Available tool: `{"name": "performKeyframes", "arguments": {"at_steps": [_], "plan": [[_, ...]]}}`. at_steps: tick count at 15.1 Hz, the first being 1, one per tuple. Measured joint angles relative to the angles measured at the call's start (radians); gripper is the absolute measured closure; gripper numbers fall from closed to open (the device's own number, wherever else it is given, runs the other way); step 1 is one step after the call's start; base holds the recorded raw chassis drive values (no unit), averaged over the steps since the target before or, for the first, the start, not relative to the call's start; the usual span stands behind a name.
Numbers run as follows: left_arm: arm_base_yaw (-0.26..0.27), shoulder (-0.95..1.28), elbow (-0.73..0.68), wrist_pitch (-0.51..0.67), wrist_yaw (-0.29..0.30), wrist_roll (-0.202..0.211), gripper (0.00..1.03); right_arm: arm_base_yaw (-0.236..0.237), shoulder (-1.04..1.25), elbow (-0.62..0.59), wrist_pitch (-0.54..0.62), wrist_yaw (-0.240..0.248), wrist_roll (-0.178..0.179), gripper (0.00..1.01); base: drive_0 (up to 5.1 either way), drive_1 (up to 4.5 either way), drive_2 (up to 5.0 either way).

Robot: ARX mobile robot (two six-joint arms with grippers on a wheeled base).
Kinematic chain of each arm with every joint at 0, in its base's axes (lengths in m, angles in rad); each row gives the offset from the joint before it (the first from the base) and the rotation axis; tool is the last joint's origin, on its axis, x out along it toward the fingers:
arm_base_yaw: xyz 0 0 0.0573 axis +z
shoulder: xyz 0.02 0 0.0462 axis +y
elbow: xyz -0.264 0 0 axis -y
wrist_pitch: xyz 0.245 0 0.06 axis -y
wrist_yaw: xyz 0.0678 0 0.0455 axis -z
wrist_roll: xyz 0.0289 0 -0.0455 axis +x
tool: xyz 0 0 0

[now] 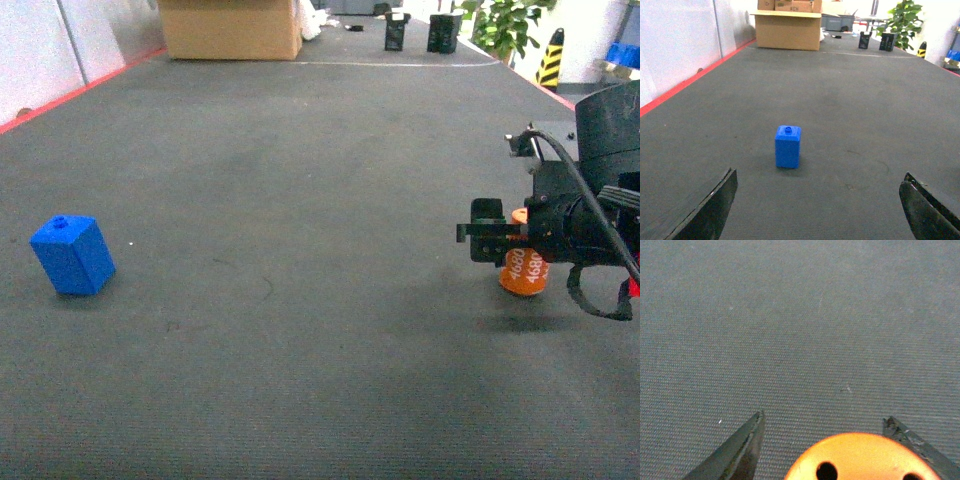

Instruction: Sort blue parts and orange caps into right shelf containers

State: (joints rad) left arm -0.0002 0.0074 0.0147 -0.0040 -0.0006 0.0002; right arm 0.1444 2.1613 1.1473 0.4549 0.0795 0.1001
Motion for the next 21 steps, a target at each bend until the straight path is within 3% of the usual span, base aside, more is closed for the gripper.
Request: {"name": "performKeyframes", "arguments": {"at_steps": [7, 10, 11, 12, 13, 14, 15, 16, 18, 21], "plan": [[0.000, 0.000, 0.000, 0.000, 0.000, 0.000, 0.05, 0.007, 0.014, 0.006, 0.003, 0.014, -0.004, 0.57, 0.0, 0.00, 0.0], [0.000, 0.000, 0.000, 0.000, 0.000, 0.000, 0.05, 0.008, 0.012, 0.003, 0.023, 0.023, -0.006, 0.58, 0.0, 0.00, 0.0], [0.000, 0.000, 0.000, 0.000, 0.000, 0.000, 0.05, 0.008, -0.047, -0.076, 0.080, 0.046, -0.020, 0.58, 0.0, 0.00, 0.0], [0.000, 0.000, 0.000, 0.000, 0.000, 0.000, 0.05, 0.013, -0.245, -0.292, 0.200, 0.040, -0.033, 0.58, 0.0, 0.00, 0.0], [-0.066, 0.185, 0.062, -0.087, -0.253, -0.065, 0.05, 0.019, -0.468, -0.558, 0.264, 0.010, -0.041, 0.59, 0.0, 0.00, 0.0], [-0.036, 0.625, 0.196, 0.211, -0.183, -0.087, 0.05, 0.019, -0.579, -0.694, 0.279, 0.010, -0.040, 0.59, 0.0, 0.00, 0.0], [-0.086, 1.093, 0.395, 0.415, -0.094, -0.079, 0.05, 0.008, -0.639, -0.726, 0.270, 0.011, -0.031, 0.59, 0.0, 0.00, 0.0], [-0.082, 1.231, 0.472, 0.437, -0.074, -0.080, 0.05, 0.005, -0.645, -0.731, 0.267, 0.012, -0.026, 0.59, 0.0, 0.00, 0.0], [-0.074, 1.468, 0.604, 0.470, -0.090, -0.098, 0.05, 0.005, -0.662, -0.747, 0.249, 0.014, -0.016, 0.59, 0.0, 0.00, 0.0], [-0.071, 1.499, 0.581, 0.459, -0.092, -0.102, 0.05, 0.006, -0.689, -0.777, 0.258, 0.018, 0.007, 0.59, 0.0, 0.00, 0.0]]}}
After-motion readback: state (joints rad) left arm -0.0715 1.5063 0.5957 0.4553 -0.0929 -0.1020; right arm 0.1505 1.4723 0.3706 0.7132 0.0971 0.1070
